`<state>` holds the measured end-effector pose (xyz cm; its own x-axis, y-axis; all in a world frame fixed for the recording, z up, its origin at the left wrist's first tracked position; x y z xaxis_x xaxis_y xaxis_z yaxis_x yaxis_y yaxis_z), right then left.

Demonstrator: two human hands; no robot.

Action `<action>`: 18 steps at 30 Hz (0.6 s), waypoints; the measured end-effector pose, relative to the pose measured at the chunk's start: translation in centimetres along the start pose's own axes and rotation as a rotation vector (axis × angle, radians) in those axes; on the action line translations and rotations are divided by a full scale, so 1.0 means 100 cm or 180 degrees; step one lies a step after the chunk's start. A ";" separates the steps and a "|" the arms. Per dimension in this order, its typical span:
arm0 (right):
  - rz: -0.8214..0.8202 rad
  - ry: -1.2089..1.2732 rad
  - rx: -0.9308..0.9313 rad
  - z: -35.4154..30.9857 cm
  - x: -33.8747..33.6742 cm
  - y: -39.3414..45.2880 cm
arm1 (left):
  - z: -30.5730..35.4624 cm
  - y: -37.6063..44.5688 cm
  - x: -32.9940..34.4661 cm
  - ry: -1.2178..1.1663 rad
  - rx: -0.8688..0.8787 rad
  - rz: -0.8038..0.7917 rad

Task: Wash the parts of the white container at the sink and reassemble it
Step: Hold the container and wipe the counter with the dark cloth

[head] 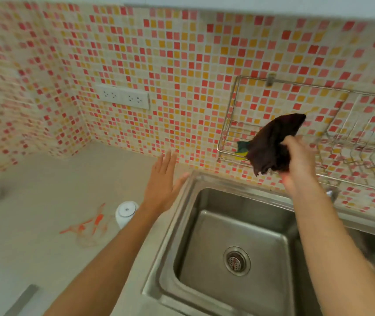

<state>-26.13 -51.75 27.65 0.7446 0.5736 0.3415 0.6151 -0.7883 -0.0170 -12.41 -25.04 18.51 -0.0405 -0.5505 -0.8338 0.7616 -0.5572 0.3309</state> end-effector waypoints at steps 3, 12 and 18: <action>-0.0241 -0.0074 0.0122 0.044 0.034 -0.043 | -0.061 -0.033 -0.005 -0.0137 -0.0302 0.0023; -0.0176 -0.2420 0.0413 0.258 0.085 -0.170 | -0.179 -0.106 0.023 -0.1736 -0.1030 -0.0563; -0.1007 -0.4793 -0.0148 0.367 0.106 -0.235 | -0.218 -0.113 0.056 -0.2156 -0.1181 -0.0526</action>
<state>-23.19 -18.95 -2.77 0.1706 0.3769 -0.9104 0.8063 -0.5845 -0.0909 -7.19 -8.32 0.45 -0.4662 -0.8040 -0.3692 0.8726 -0.4866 -0.0422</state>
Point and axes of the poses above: each hand's wrist, its own y-axis towards the middle knuckle, its own x-axis out of the palm, z = x × y, the point moved 7 cm from there along y, towards the middle knuckle
